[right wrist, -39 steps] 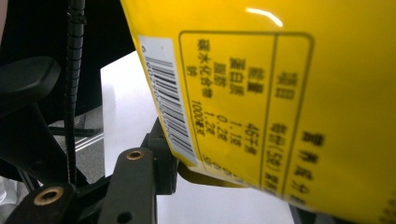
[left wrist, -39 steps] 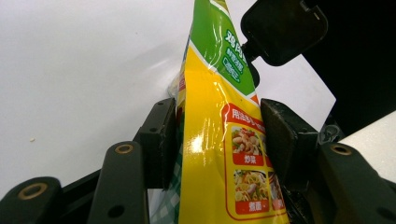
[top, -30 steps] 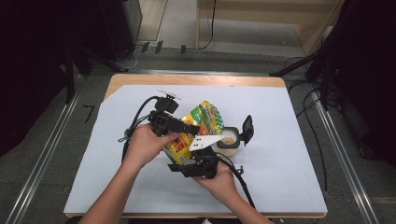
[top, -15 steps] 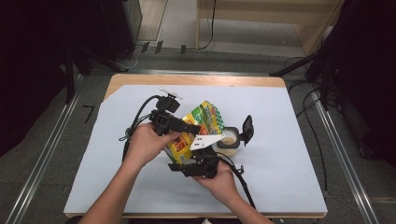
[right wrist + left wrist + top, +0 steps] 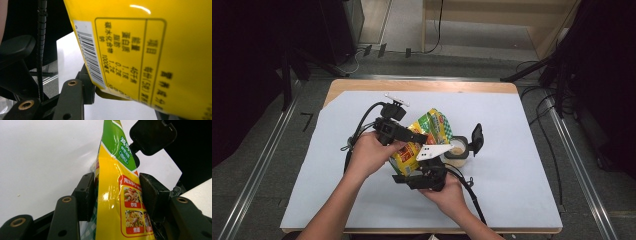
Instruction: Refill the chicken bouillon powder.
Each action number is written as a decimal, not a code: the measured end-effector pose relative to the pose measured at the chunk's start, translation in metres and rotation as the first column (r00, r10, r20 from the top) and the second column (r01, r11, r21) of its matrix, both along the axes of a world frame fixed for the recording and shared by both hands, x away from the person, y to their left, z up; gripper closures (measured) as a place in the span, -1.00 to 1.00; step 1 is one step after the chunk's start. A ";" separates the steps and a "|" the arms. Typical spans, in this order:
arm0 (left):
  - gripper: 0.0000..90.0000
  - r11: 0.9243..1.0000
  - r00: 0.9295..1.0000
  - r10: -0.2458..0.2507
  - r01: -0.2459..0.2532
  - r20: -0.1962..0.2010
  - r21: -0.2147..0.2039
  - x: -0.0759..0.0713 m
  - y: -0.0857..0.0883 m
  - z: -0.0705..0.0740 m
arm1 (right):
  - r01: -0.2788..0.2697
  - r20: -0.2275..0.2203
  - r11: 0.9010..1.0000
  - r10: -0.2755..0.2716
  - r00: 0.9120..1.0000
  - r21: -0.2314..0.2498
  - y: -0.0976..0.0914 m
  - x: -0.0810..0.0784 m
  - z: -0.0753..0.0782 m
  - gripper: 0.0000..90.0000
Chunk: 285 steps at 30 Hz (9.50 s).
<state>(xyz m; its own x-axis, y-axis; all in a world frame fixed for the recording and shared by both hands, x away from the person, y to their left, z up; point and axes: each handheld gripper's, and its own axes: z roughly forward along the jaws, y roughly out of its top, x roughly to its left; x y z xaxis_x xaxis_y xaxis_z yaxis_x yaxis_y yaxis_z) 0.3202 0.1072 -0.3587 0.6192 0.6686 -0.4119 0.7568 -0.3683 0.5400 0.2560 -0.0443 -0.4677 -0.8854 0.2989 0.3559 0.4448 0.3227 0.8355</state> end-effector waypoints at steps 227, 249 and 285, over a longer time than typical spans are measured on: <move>0.18 0.999 0.999 0.007 -0.009 -0.043 -0.040 0.017 -0.002 0.004 | 0.006 -0.072 0.999 -0.003 0.997 0.041 -0.006 0.010 0.008 0.31; 0.19 0.999 1.000 0.014 -0.015 -0.019 -0.040 0.014 -0.002 0.010 | -0.001 -0.077 0.997 0.006 0.997 0.074 -0.007 0.010 0.010 0.32; 0.20 1.000 1.000 0.002 -0.002 0.006 -0.024 0.012 -0.008 0.010 | 0.012 -0.068 0.997 -0.007 0.998 0.072 -0.009 0.009 0.007 0.32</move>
